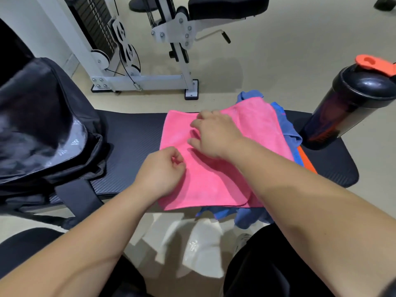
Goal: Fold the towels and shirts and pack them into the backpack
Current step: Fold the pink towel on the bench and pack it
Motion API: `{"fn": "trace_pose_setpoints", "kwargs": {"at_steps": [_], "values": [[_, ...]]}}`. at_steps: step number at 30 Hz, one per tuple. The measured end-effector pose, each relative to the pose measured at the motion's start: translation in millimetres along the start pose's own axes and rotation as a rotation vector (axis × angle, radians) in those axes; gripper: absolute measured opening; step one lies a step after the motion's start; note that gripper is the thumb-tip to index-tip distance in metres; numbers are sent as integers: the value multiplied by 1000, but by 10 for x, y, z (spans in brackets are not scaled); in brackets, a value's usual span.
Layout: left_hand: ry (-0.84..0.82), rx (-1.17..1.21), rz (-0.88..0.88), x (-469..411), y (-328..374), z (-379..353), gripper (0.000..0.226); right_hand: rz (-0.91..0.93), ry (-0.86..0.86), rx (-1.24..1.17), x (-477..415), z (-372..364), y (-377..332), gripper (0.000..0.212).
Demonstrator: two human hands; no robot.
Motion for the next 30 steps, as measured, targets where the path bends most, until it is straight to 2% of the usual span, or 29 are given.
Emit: {"fn": "trace_pose_setpoints", "kwargs": {"at_steps": [2, 4, 6, 10, 18, 24, 27, 30], "values": [[24, -82, 45, -18, -251, 119, 14, 20, -144, -60, -19, -168, -168, 66], [-34, -155, 80, 10, -435, 172, 27, -9, -302, -83, -12, -395, -231, 75], [-124, -243, 69, 67, -533, 180, 35, -31, -361, -69, 5, -572, -226, 78], [-202, -339, 11, 116, -587, 174, 39, -38, -272, -8, -45, -615, -211, 77], [-220, -193, -28, 97, -606, 162, 30, -61, -204, -73, -248, -571, -582, 63], [-209, 8, 15, 170, -665, 265, 17, -145, -217, 61, -448, -578, -755, 67], [-222, 177, 44, 218, -676, 251, 23, -204, -181, 19, -484, -540, -785, 69], [-335, 267, -2, 240, -704, 242, 32, -243, -169, -71, -498, -543, -830, 76]]}}
Point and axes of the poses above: each hand's wrist, its own x-axis away from the middle knuckle, its own z-axis out of the back of the hand, y = z × x, the point moved 4 cm from there along -x, towards the middle knuckle, and after that the axes turned 12 degrees about y, right-handed, at the moved point
